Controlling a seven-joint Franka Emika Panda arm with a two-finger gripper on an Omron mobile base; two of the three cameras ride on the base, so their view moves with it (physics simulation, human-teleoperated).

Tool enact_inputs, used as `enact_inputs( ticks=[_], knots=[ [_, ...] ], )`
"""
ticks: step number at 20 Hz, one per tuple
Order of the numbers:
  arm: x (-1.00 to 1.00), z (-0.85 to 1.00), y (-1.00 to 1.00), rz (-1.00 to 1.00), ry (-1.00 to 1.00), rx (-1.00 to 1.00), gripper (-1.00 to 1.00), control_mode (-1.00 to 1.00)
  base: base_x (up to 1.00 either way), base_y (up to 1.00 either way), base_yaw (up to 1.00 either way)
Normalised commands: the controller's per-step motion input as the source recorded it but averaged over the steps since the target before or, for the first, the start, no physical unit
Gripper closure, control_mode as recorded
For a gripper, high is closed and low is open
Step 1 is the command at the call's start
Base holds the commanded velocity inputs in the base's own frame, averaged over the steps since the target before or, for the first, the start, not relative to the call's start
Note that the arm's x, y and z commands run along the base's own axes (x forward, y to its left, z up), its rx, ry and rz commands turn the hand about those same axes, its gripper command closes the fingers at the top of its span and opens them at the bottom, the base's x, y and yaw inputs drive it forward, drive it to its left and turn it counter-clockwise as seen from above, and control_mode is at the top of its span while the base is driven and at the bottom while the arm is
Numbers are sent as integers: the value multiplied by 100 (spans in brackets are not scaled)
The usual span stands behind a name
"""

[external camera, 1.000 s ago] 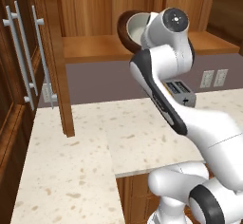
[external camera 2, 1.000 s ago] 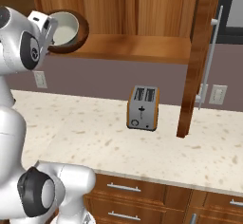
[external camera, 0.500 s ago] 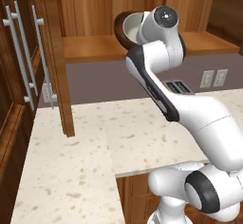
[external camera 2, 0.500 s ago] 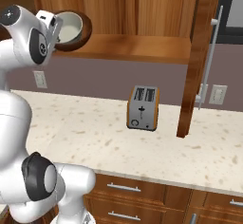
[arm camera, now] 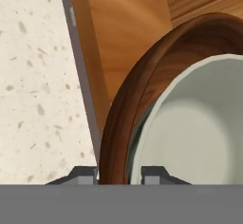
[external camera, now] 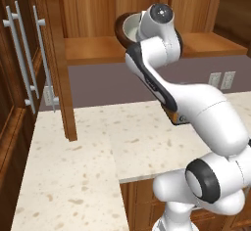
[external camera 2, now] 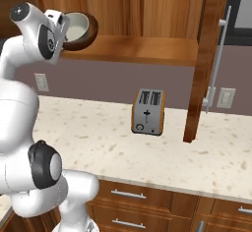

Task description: Pick up the bowls on the counter and stack them on top of one another in the open cabinet. Place the smaller bowl on top of the larger bowl.

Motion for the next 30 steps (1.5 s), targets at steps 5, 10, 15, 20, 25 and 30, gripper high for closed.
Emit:
enact_inputs(
  ticks=[5, 10, 15, 20, 25, 30],
  knots=[
    [36, 0, 0, 2, 3, -6, 100, -100, 0, 0, 0],
    [35, 0, 0, 1, 2, -5, 100, -100, 0, 0, 0],
    [31, 0, 0, 1, 1, -5, 100, -100, 0, 0, 0],
    [29, 0, 0, 1, 2, -4, 100, -100, 0, 0, 0],
    [20, 0, 0, 1, 4, 0, 100, -100, 0, 0, 0],
    [20, 0, 0, 2, 5, 0, 100, -100, 0, 0, 0]
  ],
)
